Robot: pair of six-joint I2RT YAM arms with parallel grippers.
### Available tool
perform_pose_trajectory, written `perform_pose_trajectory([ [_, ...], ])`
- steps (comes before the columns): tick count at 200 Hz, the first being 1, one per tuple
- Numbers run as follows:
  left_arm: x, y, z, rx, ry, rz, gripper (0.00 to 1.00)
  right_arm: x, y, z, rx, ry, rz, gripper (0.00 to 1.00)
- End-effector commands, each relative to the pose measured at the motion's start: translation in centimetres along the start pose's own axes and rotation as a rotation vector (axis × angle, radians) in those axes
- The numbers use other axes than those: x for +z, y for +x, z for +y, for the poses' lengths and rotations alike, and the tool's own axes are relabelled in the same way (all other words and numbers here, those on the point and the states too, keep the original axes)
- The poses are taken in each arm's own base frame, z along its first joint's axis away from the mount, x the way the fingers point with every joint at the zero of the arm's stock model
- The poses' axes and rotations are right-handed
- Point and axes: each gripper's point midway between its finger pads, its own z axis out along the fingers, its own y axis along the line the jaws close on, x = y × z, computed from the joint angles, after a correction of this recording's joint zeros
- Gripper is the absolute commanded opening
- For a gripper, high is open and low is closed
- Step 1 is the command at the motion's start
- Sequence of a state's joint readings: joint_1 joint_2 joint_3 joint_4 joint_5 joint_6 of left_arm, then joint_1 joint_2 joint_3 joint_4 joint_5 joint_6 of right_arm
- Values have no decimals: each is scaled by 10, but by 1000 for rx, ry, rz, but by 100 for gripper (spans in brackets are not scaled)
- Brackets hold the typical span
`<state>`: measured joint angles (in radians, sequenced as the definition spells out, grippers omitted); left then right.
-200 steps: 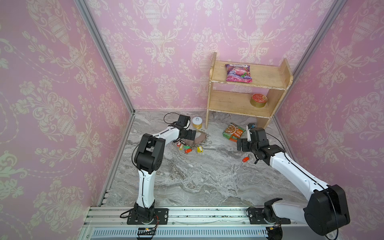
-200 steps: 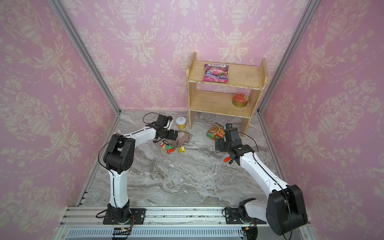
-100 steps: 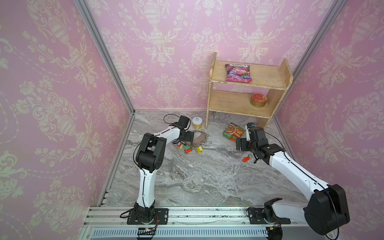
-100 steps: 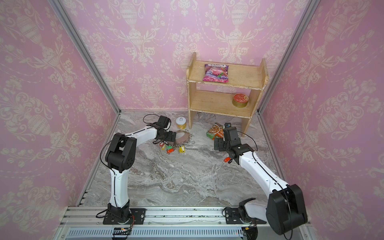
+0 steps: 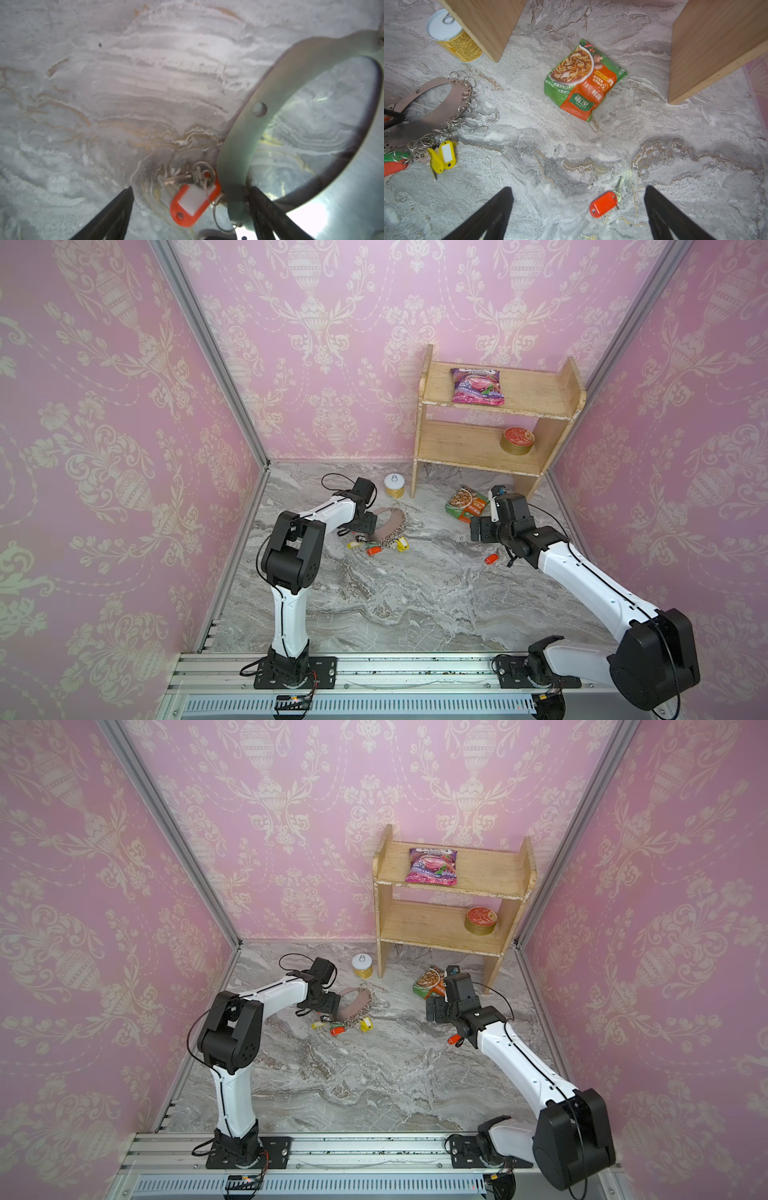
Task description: Put the keys on the keyring
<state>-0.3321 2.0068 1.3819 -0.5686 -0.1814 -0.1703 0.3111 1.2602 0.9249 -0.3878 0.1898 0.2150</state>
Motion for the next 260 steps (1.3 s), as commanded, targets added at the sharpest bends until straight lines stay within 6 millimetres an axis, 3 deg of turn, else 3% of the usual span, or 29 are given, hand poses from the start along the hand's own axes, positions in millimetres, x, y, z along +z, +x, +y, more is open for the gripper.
perform_pose_trajectory([
  [1, 4, 65, 26, 105, -123, 210, 91, -8, -9, 7, 15, -20, -9, 100],
  [18, -6, 55, 21, 81, -91, 145, 92, -10, -10, 8, 12, -23, -15, 100],
  [33, -21, 32, 8, 55, -46, 32, 93, -11, -11, 9, 13, -25, -18, 100],
  [74, -65, -24, -59, 106, 147, -242, 93, -19, -13, 9, 19, -32, -31, 100],
  [133, -32, -21, -114, 103, 375, -148, 89, -34, -11, 4, 15, -20, -42, 100],
  [164, -26, -20, -118, 88, 401, -139, 88, -39, -10, 0, 12, -9, -50, 100],
  [241, -6, -16, -93, 59, 321, -83, 96, -40, -9, 0, 10, -12, -50, 100],
  [260, -1, -11, -94, 63, 330, -49, 93, -41, -9, -1, 10, -8, -51, 100],
])
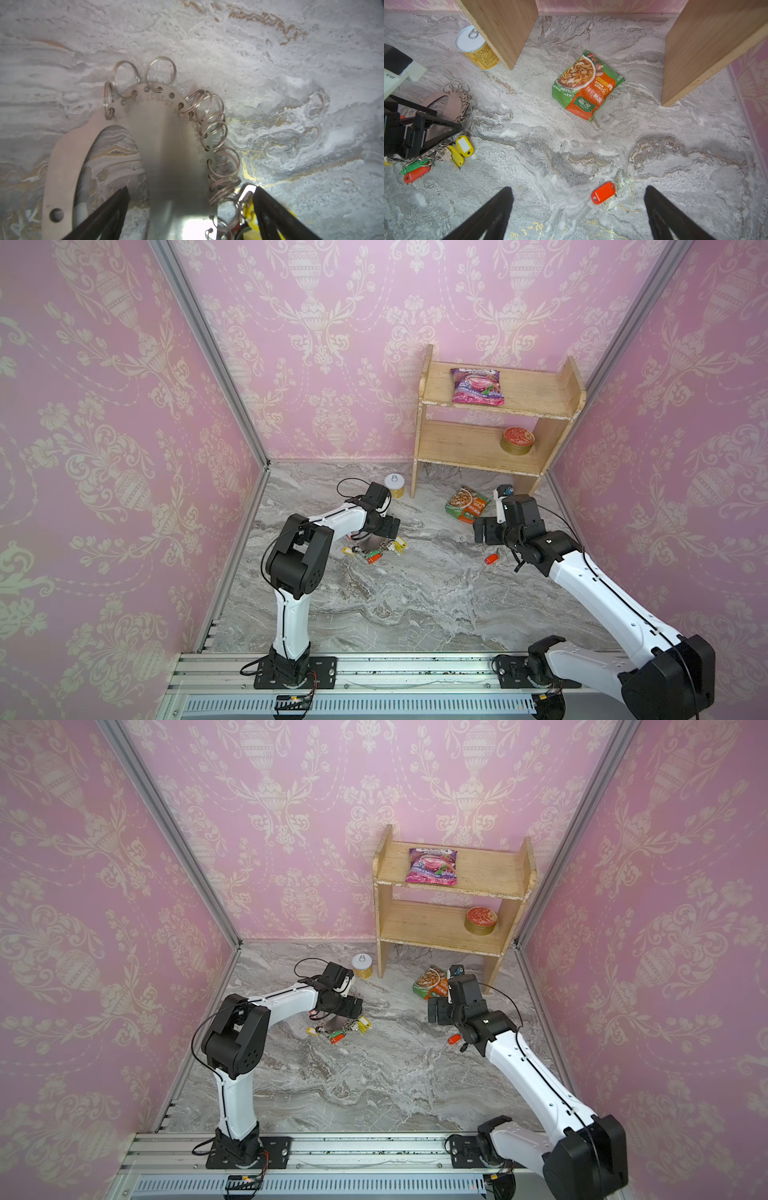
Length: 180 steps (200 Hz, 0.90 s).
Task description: Put the keys on the keyring
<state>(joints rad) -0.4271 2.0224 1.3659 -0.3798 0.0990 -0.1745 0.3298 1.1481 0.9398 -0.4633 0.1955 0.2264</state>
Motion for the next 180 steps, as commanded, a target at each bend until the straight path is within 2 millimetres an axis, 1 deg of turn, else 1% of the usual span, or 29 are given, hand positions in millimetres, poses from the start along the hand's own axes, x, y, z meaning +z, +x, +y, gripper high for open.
perform_pose_trajectory([
  [1, 8, 8, 5, -18, -6, 57, 93, -6, -1, -1, 1, 12, -2, 100],
  [22, 10, 15, -8, -16, 66, 91, 89, -7, -1, -2, -4, 16, -1, 100],
  [44, 7, 34, -27, 33, 138, 165, 89, -9, -2, -3, -6, 18, -1, 100],
  [60, 4, 56, -36, 79, 152, 240, 88, -11, -2, -3, -3, 14, -4, 100],
  [80, -1, 86, -41, 92, 165, 315, 85, -11, -2, -1, 2, 3, -2, 100],
  [97, -8, 110, -46, 90, 180, 358, 83, -11, 0, 1, 3, -8, 4, 100],
  [123, -23, 139, -55, 93, 192, 401, 82, -11, 5, 1, 0, -14, 22, 100],
  [142, -32, 159, -65, 78, 215, 422, 82, -10, 12, 4, 3, -31, 37, 100],
  [164, -39, 189, -77, 73, 233, 472, 80, -8, 23, 8, 23, -63, 61, 100],
  [180, -43, 214, -82, 79, 232, 508, 80, -6, 34, 13, 44, -93, 83, 100],
])
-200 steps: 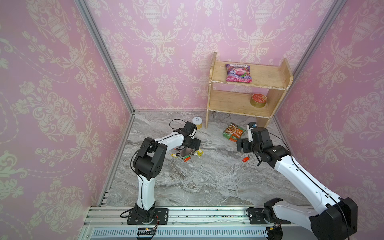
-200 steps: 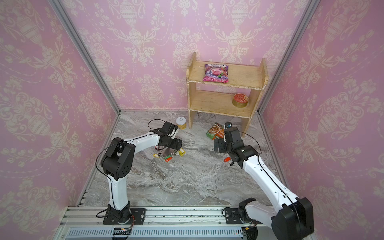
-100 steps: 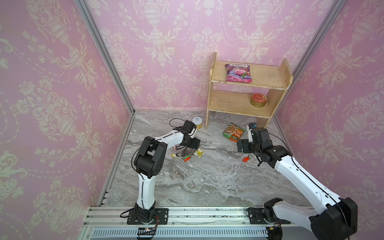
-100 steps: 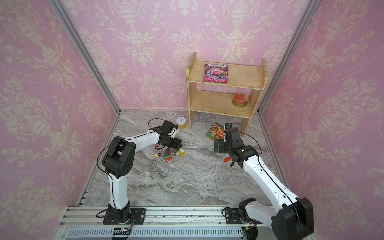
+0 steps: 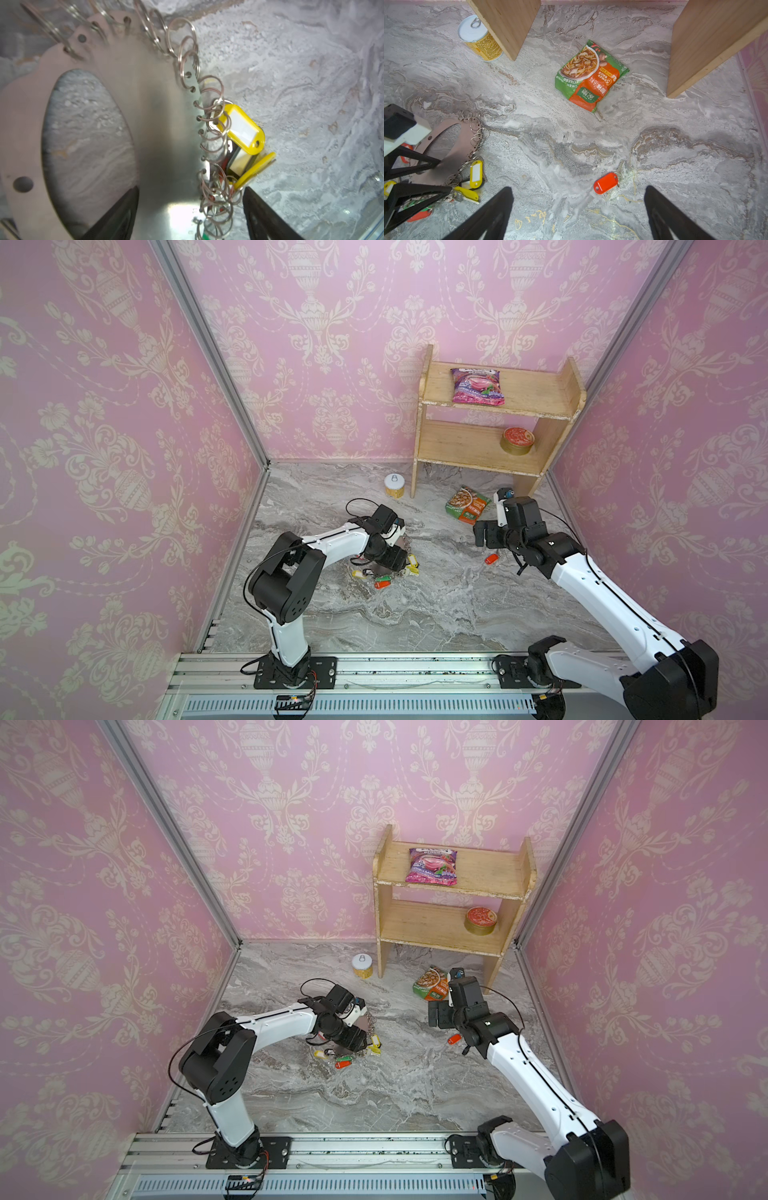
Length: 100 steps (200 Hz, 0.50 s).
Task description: Put the keys on the keyring
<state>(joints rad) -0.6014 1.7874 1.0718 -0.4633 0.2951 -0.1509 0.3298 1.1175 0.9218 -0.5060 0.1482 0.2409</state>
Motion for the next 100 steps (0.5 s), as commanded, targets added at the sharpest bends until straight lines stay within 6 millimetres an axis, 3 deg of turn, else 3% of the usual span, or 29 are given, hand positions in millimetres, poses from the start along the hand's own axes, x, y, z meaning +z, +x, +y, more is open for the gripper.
perform_pose_trajectory([
  [1, 20, 95, -14, -109, 36, 289, 80, 1, 20, 9, 35, -57, 43, 100],
  [28, 23, 127, -26, -111, 40, 326, 79, 12, 45, 23, 69, -126, 91, 100],
  [43, 20, 133, -29, -108, 33, 316, 78, 24, 60, 36, 74, -167, 131, 100],
  [76, 1, 101, -31, -85, 11, 163, 82, 52, 84, 80, 31, -279, 235, 100],
  [100, -23, 81, -19, -108, -81, 51, 84, 65, 92, 108, -31, -309, 301, 100],
])
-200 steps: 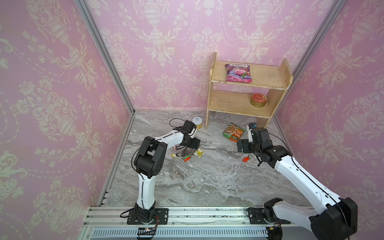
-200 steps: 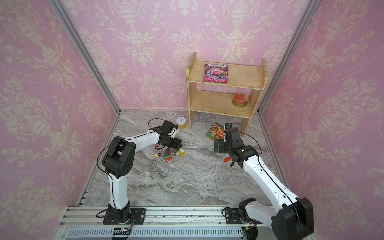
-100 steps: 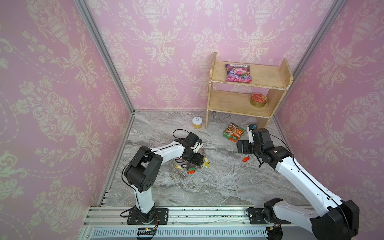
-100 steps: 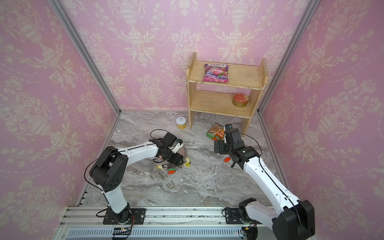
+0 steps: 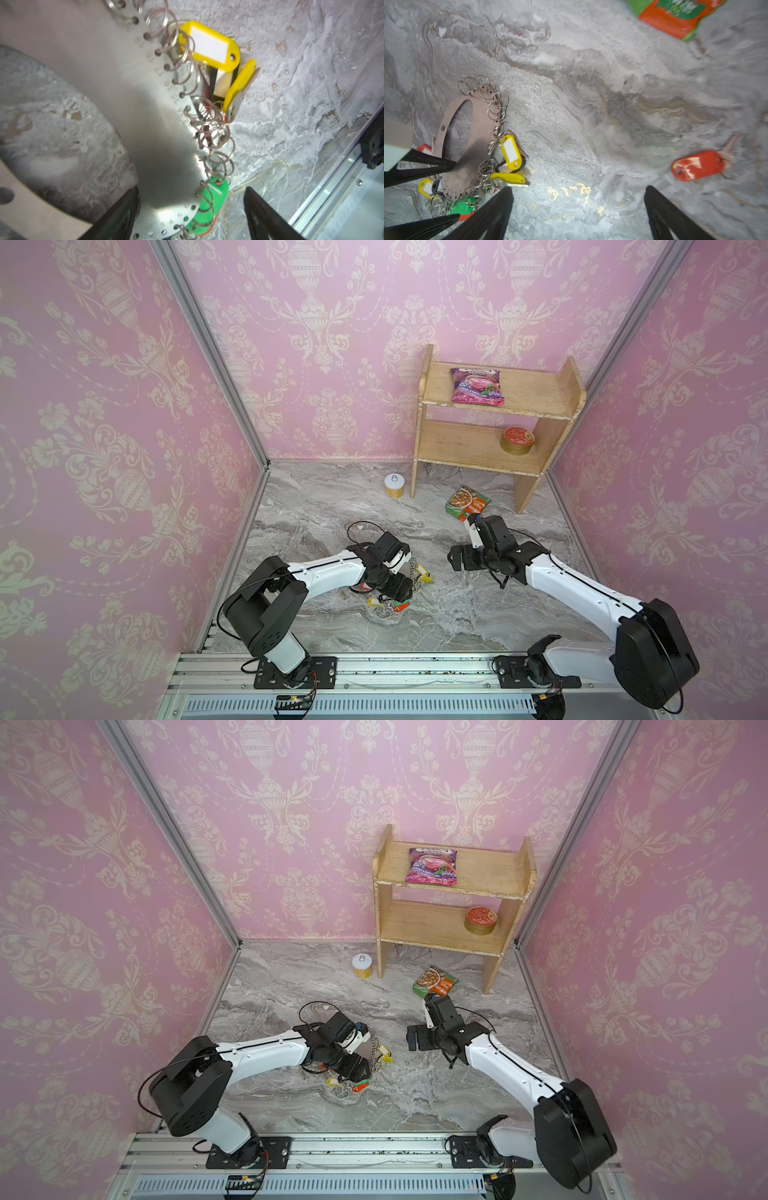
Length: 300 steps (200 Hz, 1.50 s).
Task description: Put the keys on the keyring
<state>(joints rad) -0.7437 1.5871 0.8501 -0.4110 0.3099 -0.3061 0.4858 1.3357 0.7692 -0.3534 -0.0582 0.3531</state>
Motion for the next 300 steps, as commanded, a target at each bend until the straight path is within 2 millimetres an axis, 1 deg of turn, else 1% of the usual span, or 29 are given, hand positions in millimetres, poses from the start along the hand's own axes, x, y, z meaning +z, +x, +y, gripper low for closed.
perform_pose_trajectory([
  [1, -16, 20, 25, -96, -141, 24, 85, 11, -11, 33, -23, -80, 14, 100],
  [12, -28, 20, 37, -140, -212, -3, 84, 18, -7, 44, -39, -101, 47, 100],
  [28, -41, 28, 51, -222, -290, -16, 84, 25, 1, 58, -54, -132, 89, 100],
  [40, -48, 33, 59, -272, -332, -34, 83, 29, 7, 62, -57, -136, 112, 100],
  [58, -59, 36, 75, -307, -421, -77, 84, 34, 10, 67, -55, -144, 119, 100],
  [70, -66, 34, 84, -310, -475, -101, 84, 36, 11, 71, -49, -158, 124, 100],
  [99, -77, 24, 92, -349, -503, -162, 86, 40, 14, 92, -46, -217, 148, 100],
  [122, -75, 21, 98, -414, -446, -198, 86, 49, 21, 106, -45, -255, 181, 100],
  [143, -72, 10, 93, -416, -371, -239, 86, 54, 23, 117, -56, -266, 203, 100],
  [158, -65, 6, 90, -400, -359, -225, 86, 53, 24, 117, -58, -256, 208, 100],
  [177, -55, 0, 88, -338, -404, -172, 87, 49, 22, 113, -62, -230, 198, 100],
  [199, -45, -2, 93, -291, -475, -119, 88, 43, 20, 109, -72, -208, 197, 100],
  [233, -38, 3, 107, -259, -570, -84, 88, 36, 16, 107, -65, -193, 176, 100],
  [268, -27, 11, 116, -215, -616, -19, 88, 36, 19, 110, -44, -214, 187, 100],
  [280, -26, 13, 120, -197, -643, 3, 88, 36, 20, 112, -40, -225, 194, 100],
  [300, -31, 16, 129, -172, -698, 22, 87, 38, 22, 115, -42, -242, 208, 100],
])
